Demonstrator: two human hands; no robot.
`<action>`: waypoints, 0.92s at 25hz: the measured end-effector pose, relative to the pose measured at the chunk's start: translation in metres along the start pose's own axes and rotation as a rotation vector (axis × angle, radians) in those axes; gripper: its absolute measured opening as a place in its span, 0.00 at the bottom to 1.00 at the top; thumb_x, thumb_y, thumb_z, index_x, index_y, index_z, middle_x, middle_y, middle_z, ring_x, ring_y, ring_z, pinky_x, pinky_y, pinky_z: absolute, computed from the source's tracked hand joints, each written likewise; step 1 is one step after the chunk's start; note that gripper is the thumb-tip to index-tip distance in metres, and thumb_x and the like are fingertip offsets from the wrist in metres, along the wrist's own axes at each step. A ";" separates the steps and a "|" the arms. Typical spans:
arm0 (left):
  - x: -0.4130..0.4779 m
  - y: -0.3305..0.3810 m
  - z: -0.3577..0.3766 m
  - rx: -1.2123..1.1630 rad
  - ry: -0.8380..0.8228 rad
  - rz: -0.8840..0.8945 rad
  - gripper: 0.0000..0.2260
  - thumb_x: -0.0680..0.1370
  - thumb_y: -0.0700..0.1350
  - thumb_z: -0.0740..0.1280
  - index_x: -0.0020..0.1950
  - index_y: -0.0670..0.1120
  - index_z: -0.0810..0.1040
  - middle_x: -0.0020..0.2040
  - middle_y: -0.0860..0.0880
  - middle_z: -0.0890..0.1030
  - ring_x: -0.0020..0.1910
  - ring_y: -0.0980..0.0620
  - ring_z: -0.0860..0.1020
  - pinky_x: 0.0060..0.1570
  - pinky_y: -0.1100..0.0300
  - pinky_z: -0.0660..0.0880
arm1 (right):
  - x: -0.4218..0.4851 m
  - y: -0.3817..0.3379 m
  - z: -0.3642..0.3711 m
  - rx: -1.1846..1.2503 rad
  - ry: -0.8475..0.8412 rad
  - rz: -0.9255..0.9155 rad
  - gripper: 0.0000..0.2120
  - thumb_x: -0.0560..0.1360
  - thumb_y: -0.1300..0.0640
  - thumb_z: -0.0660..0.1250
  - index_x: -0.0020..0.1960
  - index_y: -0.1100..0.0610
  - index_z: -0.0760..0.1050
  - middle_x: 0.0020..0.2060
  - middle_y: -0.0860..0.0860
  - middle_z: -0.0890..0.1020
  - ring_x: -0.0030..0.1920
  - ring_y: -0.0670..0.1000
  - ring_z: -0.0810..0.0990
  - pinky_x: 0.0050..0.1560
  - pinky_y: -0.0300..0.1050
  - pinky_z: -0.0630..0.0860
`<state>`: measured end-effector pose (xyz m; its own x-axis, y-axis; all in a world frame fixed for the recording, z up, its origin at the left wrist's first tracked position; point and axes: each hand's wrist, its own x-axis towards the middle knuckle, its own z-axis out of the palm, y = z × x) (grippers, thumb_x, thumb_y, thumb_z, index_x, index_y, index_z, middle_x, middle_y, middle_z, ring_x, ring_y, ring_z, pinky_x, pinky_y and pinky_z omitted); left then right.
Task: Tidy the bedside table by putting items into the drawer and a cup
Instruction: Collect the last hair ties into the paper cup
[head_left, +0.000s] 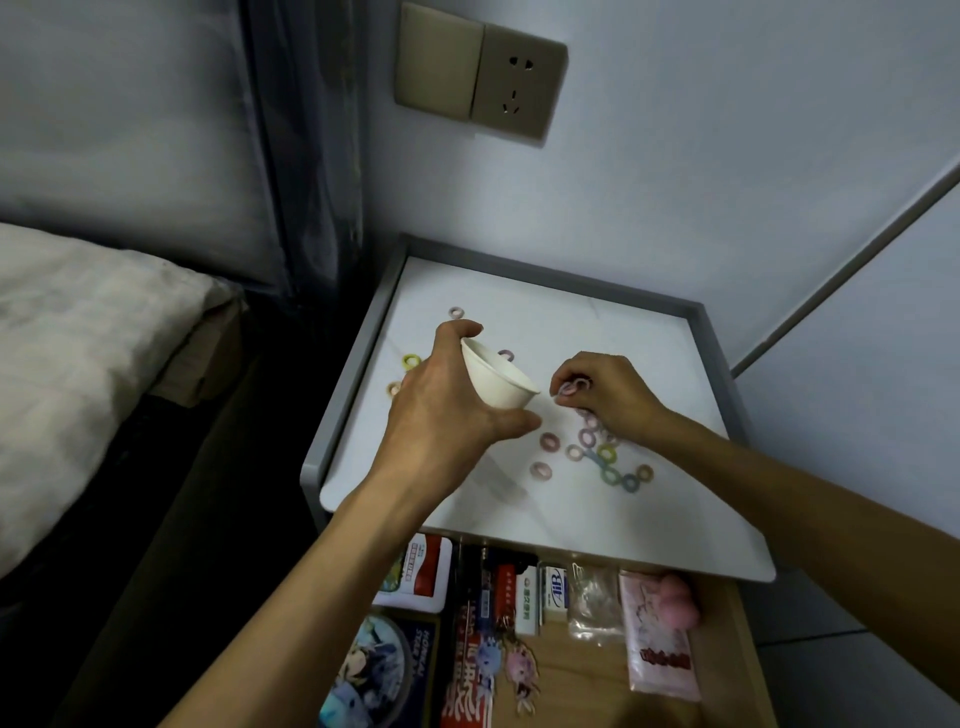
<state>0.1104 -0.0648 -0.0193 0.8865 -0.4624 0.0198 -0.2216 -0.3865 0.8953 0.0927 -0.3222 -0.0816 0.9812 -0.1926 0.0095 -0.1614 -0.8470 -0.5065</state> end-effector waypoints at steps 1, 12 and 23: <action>0.000 0.001 0.001 0.002 -0.007 -0.001 0.40 0.64 0.52 0.81 0.70 0.56 0.64 0.55 0.53 0.73 0.53 0.49 0.74 0.47 0.58 0.73 | -0.001 -0.002 -0.001 0.006 0.006 0.000 0.05 0.70 0.67 0.74 0.44 0.60 0.83 0.43 0.52 0.84 0.41 0.42 0.79 0.43 0.25 0.72; 0.000 0.006 0.011 -0.055 -0.004 0.022 0.45 0.63 0.48 0.81 0.74 0.54 0.59 0.52 0.58 0.73 0.48 0.54 0.75 0.43 0.63 0.70 | -0.014 -0.132 -0.073 0.124 -0.124 -0.177 0.09 0.69 0.64 0.76 0.46 0.53 0.83 0.41 0.43 0.84 0.44 0.40 0.82 0.45 0.31 0.77; -0.006 0.007 0.016 -0.121 -0.031 0.037 0.48 0.63 0.49 0.82 0.75 0.57 0.57 0.57 0.55 0.72 0.53 0.52 0.74 0.47 0.62 0.70 | -0.033 -0.043 -0.095 0.156 0.078 0.115 0.08 0.76 0.62 0.69 0.54 0.55 0.81 0.50 0.50 0.84 0.48 0.44 0.81 0.52 0.41 0.80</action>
<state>0.0975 -0.0772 -0.0201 0.8653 -0.4994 0.0422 -0.2020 -0.2703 0.9414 0.0569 -0.3261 0.0216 0.9454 -0.3259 0.0074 -0.2472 -0.7315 -0.6354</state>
